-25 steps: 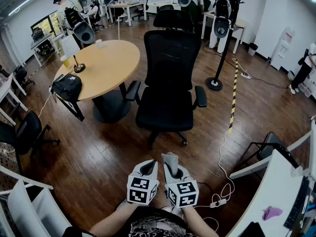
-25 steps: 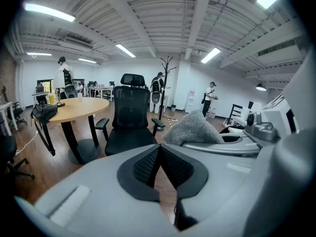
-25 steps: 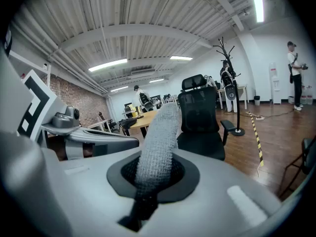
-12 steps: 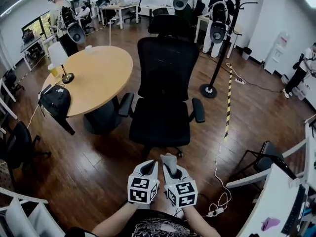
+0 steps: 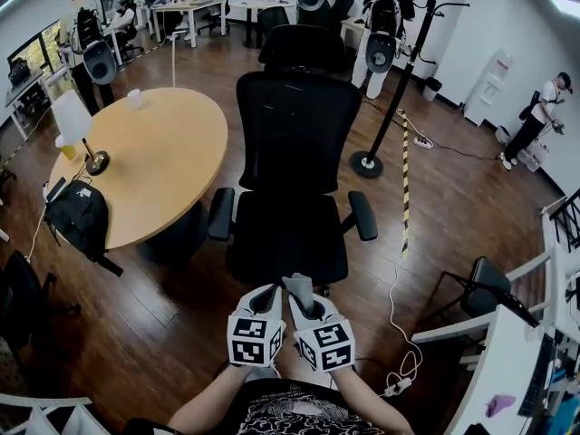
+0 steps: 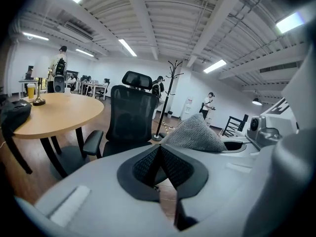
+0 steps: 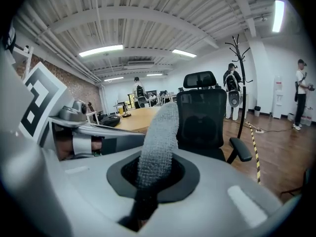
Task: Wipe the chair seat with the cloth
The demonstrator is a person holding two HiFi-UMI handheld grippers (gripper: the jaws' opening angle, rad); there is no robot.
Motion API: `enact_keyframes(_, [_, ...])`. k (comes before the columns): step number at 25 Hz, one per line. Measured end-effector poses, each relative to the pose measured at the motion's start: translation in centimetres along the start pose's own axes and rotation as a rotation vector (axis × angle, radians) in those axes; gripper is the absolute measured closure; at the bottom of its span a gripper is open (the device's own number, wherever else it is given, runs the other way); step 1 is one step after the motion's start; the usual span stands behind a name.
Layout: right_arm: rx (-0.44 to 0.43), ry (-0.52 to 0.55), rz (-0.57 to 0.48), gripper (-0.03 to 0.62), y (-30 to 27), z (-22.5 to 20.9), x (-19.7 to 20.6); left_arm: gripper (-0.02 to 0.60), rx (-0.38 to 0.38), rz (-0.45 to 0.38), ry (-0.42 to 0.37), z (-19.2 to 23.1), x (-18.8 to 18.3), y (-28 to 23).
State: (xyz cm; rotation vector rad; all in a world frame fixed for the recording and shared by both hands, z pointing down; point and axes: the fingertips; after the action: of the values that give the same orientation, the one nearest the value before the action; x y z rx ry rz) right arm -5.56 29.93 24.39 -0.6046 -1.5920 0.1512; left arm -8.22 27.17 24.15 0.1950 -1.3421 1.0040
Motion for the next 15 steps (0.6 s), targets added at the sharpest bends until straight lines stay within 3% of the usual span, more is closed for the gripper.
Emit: enact_keyframes(15, [-0.02, 0.07, 0.033, 0.579, -8.7, 0.3, -2.9, 0.578, -0.02, -0.006, 0.076, 7.8, -1.3, -2.8])
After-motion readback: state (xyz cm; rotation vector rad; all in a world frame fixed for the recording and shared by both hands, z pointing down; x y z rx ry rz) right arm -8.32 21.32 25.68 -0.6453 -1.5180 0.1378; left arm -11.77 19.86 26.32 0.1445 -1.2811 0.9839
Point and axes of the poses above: the fingertips, and each gripper's own axes: y backward along the fingers, z to its left, x out of its underside, and after that the axes turned 3 degrees about x, right-handed
